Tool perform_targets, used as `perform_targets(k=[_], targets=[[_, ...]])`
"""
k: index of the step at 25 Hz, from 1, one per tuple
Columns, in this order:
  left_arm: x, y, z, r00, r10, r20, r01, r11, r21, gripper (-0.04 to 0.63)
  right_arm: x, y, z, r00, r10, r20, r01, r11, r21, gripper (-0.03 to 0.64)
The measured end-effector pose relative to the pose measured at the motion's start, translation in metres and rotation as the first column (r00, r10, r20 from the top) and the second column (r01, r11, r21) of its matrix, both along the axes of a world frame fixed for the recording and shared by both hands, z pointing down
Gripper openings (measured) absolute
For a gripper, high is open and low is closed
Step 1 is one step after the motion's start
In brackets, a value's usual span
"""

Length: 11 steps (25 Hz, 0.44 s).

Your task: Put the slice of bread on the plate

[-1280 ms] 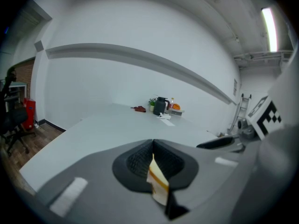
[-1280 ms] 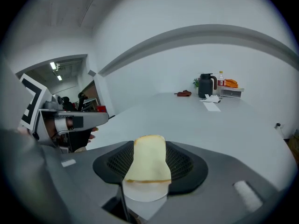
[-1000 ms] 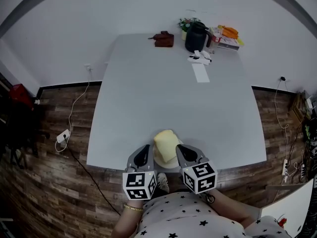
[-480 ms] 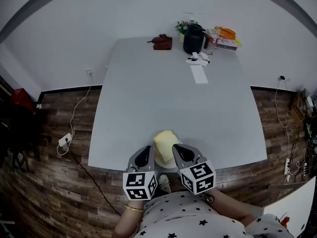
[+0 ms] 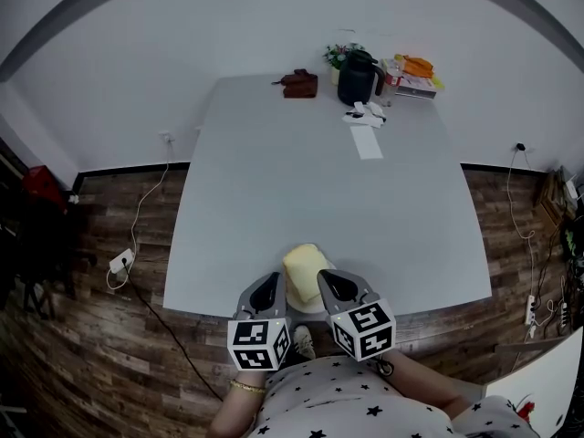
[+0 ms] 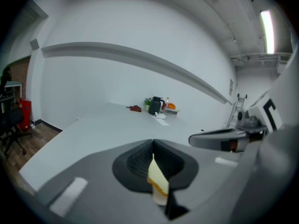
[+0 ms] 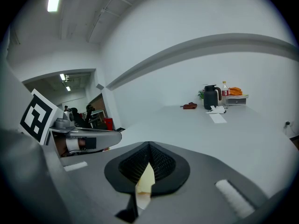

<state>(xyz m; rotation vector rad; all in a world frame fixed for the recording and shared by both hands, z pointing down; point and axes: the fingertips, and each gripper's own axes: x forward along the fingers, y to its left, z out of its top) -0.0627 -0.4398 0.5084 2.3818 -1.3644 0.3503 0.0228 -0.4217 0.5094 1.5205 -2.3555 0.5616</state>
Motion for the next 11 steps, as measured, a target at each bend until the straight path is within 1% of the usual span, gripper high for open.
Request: perform_targets(k=[11], targets=[[0.0021, 0.0005, -0.0021, 1.000, -0.008, 0.006, 0.008, 1.000, 0.000, 0.008, 0.0017, 0.0009, -0.0010, 1.000, -0.006, -0.001, 0.006, 1.000, 0.001, -0.002]])
